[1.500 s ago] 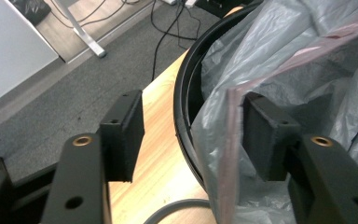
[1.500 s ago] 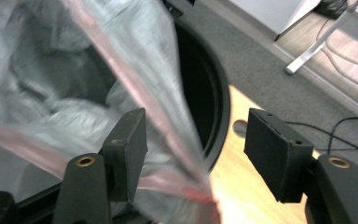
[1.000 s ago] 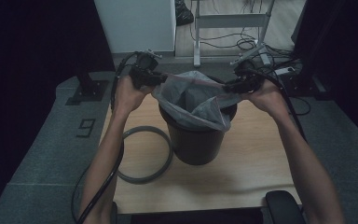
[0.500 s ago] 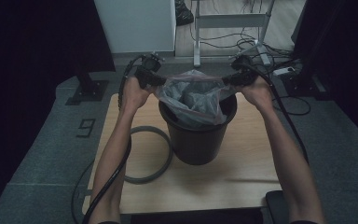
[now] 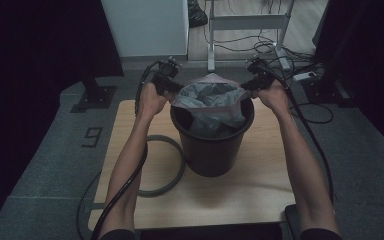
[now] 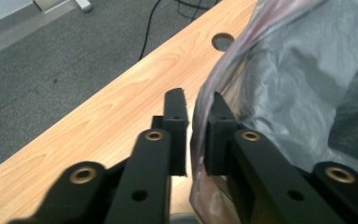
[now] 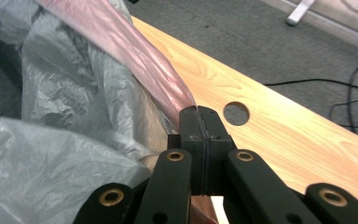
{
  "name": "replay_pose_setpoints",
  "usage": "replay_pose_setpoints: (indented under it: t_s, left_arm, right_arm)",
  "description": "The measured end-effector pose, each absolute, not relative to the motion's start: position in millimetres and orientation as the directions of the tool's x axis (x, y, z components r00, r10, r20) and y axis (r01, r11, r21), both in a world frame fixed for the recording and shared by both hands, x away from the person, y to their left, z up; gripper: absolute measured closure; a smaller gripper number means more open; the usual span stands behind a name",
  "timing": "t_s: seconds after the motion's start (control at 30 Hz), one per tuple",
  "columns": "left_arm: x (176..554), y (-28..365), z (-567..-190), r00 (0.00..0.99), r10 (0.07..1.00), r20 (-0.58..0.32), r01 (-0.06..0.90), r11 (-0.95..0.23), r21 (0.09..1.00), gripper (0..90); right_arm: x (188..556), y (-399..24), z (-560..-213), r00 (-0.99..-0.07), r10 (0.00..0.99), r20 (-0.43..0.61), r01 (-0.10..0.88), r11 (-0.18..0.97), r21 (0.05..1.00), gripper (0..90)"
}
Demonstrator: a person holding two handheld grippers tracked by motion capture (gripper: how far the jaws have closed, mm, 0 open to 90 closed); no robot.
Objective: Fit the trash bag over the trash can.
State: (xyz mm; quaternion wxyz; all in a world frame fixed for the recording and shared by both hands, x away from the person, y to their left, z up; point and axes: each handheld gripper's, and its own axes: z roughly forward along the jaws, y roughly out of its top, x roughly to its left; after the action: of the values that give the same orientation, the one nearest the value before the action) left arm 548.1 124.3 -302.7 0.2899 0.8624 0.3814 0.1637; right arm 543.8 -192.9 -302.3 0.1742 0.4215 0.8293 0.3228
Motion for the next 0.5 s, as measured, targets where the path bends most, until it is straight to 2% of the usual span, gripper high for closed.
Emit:
replay_pose_setpoints:
  t_s: [0.1,0.33,0.43,0.5]
  left_arm:
    - [551.1,130.3,-310.5,0.643,0.761,0.084,0.589,-0.562,0.581,87.5]
    - [547.6,143.4,-324.1,0.669,0.743,-0.02,0.613,-0.537,0.579,86.2]
    - [540.0,145.6,-322.6,0.685,0.728,-0.01,0.596,-0.553,0.582,85.4]
    - [535.0,150.7,-322.1,0.669,0.743,0.032,0.595,-0.561,0.575,86.3]
  right_arm:
    - [547.2,-189.2,-305.0,-0.61,0.793,0.001,0.582,0.447,0.68,87.6]
    - [550.1,-192.5,-309.0,-0.623,0.782,0.023,0.595,0.454,0.663,86.8]
    - [548.2,-199.7,-311.8,-0.621,0.783,0.031,0.607,0.456,0.651,86.8]
    - [544.9,-205.0,-314.2,-0.621,0.783,0.034,0.613,0.458,0.644,87.7]
